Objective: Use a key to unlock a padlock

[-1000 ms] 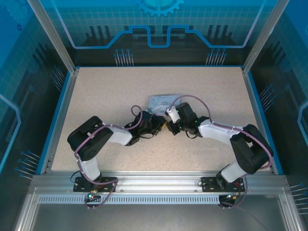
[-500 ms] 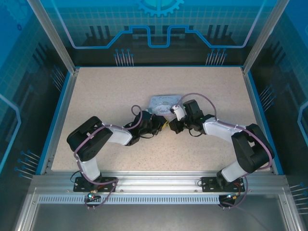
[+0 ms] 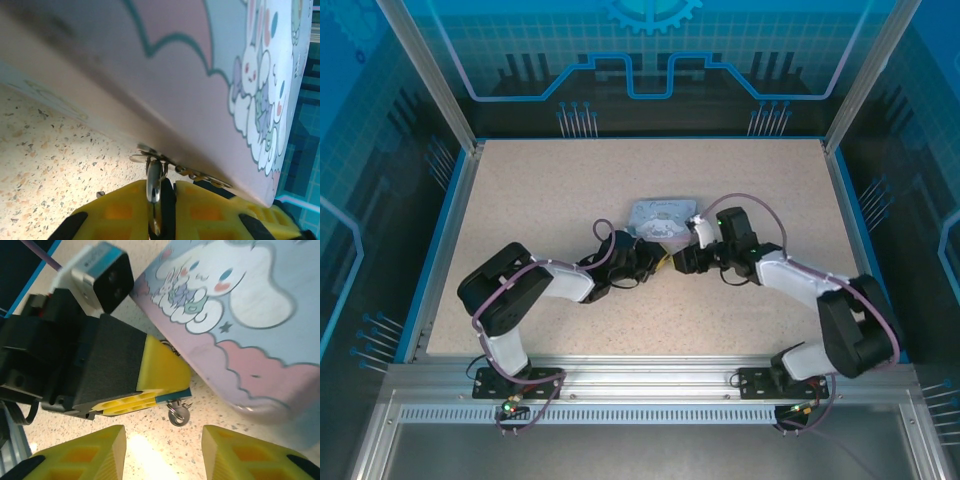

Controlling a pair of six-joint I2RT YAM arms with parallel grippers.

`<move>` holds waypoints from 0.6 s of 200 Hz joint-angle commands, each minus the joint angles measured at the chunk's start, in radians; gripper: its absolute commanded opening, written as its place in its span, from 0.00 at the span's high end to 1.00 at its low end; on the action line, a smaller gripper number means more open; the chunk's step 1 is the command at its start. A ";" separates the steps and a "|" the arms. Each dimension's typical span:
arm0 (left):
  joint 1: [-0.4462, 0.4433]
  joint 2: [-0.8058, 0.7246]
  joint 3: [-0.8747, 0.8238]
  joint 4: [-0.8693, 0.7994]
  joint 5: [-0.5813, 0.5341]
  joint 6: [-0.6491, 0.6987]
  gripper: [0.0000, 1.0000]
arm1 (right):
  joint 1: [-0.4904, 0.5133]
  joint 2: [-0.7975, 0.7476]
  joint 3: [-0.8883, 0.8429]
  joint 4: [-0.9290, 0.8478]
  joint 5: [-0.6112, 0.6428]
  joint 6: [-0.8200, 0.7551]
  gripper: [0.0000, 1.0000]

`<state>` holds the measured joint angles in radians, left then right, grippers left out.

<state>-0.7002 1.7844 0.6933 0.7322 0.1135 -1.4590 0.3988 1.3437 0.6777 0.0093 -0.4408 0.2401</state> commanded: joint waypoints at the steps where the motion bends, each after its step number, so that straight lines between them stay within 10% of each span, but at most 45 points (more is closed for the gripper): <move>1: 0.002 -0.029 0.014 0.000 0.010 0.017 1.00 | -0.004 -0.073 -0.027 0.001 0.091 0.024 0.55; 120: 0.006 -0.057 0.049 -0.080 0.034 0.027 1.00 | 0.249 0.058 0.074 -0.109 0.476 -0.187 0.66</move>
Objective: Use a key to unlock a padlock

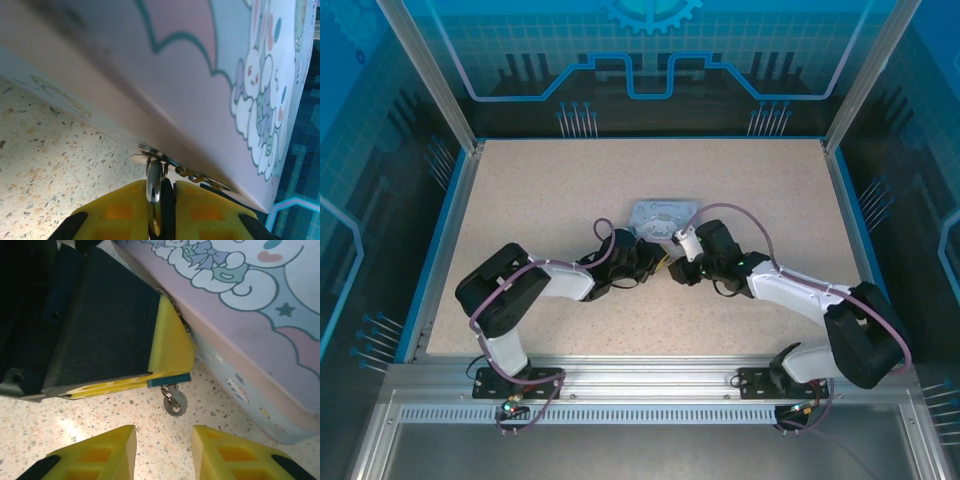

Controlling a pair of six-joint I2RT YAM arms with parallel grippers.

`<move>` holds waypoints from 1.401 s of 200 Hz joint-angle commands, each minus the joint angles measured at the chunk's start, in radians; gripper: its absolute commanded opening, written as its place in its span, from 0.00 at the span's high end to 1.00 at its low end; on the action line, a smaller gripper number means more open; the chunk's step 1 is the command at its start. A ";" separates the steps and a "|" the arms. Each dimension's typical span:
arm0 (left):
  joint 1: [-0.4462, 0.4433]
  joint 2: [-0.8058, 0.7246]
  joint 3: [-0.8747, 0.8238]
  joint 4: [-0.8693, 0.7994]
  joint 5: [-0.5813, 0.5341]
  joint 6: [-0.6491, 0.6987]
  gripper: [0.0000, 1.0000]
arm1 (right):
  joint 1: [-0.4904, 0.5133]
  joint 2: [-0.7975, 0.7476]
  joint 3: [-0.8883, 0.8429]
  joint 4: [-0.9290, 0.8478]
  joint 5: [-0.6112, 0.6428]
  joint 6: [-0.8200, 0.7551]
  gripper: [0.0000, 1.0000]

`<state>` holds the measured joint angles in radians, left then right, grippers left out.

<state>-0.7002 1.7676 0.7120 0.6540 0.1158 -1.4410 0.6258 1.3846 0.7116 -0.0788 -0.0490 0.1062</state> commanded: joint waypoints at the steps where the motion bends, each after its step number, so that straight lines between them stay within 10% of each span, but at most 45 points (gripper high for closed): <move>1: 0.006 -0.039 0.030 -0.002 0.031 0.010 1.00 | 0.022 0.018 0.041 -0.021 0.084 -0.054 0.66; 144: 0.010 -0.031 0.040 0.001 0.041 0.010 1.00 | 0.049 0.139 0.114 -0.006 0.085 -0.086 0.73; 226: 0.010 -0.031 0.042 -0.001 0.045 0.007 1.00 | 0.048 0.174 0.127 0.003 0.089 -0.075 0.94; 280: 0.010 -0.031 0.039 0.000 0.042 0.009 1.00 | 0.011 0.150 0.123 0.017 -0.107 0.004 1.00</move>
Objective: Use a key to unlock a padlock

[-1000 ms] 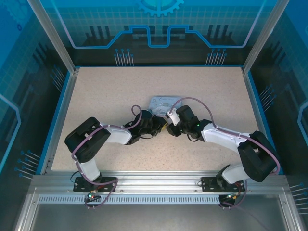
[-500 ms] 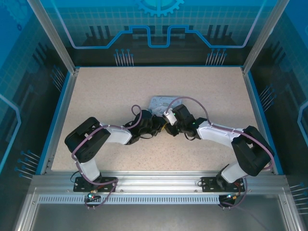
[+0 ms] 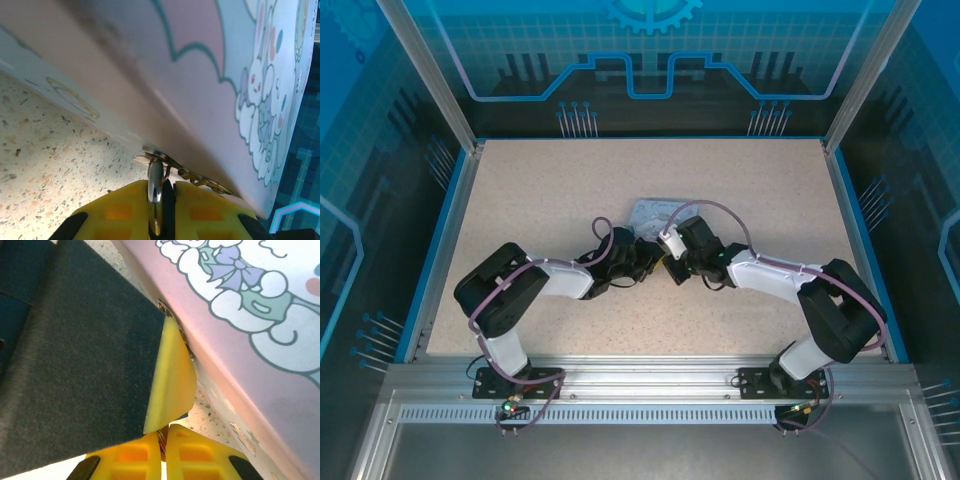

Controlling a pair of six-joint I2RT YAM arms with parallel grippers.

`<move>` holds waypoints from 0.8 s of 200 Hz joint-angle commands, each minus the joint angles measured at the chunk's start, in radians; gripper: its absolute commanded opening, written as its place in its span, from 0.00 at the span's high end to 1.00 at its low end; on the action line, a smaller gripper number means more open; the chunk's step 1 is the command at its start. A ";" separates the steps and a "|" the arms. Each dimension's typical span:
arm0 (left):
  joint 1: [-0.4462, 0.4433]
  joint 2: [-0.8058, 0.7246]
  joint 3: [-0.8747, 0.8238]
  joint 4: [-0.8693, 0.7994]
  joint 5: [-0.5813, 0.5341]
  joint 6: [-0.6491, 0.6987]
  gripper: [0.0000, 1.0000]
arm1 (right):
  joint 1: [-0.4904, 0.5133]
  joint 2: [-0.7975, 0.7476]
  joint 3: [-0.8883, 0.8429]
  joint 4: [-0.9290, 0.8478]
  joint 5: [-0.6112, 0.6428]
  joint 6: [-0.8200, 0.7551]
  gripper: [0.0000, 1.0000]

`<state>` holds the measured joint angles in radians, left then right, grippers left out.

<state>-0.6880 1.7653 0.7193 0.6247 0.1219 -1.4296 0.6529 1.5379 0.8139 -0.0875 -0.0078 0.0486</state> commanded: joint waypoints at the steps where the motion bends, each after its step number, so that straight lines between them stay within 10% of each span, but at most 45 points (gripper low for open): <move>1: -0.003 -0.029 0.031 0.029 0.035 -0.003 1.00 | -0.017 -0.004 0.021 0.025 -0.155 0.063 1.00; 123: -0.001 -0.030 0.014 0.037 0.025 -0.003 1.00 | -0.183 0.029 0.031 0.054 -0.671 0.235 1.00; 160: -0.002 -0.029 0.015 0.030 0.024 0.003 1.00 | -0.205 -0.032 -0.006 0.040 -0.590 0.241 0.50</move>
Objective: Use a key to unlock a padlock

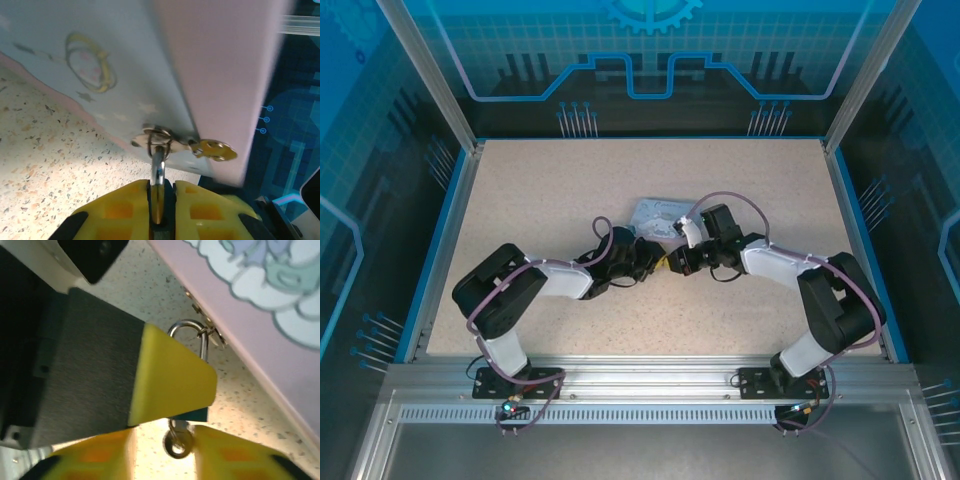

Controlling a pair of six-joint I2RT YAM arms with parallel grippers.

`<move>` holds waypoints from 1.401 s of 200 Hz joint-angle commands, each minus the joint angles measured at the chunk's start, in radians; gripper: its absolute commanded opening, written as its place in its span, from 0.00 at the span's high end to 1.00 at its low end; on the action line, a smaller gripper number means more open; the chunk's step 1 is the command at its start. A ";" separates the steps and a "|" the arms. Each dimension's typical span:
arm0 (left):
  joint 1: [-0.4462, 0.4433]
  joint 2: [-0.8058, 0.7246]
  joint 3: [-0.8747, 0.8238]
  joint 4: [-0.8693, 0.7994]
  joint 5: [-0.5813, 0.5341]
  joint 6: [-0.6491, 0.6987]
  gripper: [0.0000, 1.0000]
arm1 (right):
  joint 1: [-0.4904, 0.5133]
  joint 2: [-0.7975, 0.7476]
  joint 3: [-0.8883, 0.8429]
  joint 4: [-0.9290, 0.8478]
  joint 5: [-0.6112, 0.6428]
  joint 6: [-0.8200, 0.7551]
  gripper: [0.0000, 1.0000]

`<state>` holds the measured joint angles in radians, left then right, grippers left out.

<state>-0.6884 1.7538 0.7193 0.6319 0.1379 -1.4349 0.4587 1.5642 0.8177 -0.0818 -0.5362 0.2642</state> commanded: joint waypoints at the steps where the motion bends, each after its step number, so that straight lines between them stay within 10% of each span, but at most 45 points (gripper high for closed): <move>1: -0.001 -0.017 0.014 0.023 0.008 0.009 1.00 | -0.012 -0.060 -0.013 0.036 -0.061 0.027 0.50; 140: -0.022 -0.014 -0.045 -0.031 0.035 0.082 1.00 | -0.058 -0.110 -0.223 0.341 0.076 0.384 0.44; 280: -0.037 -0.180 -0.117 -0.111 -0.025 0.138 0.37 | -0.043 -0.048 -0.233 0.451 0.096 0.463 0.44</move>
<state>-0.7231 1.6543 0.6056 0.5858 0.1432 -1.3506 0.4103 1.4895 0.5941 0.3183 -0.4480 0.7074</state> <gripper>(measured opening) 0.614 0.560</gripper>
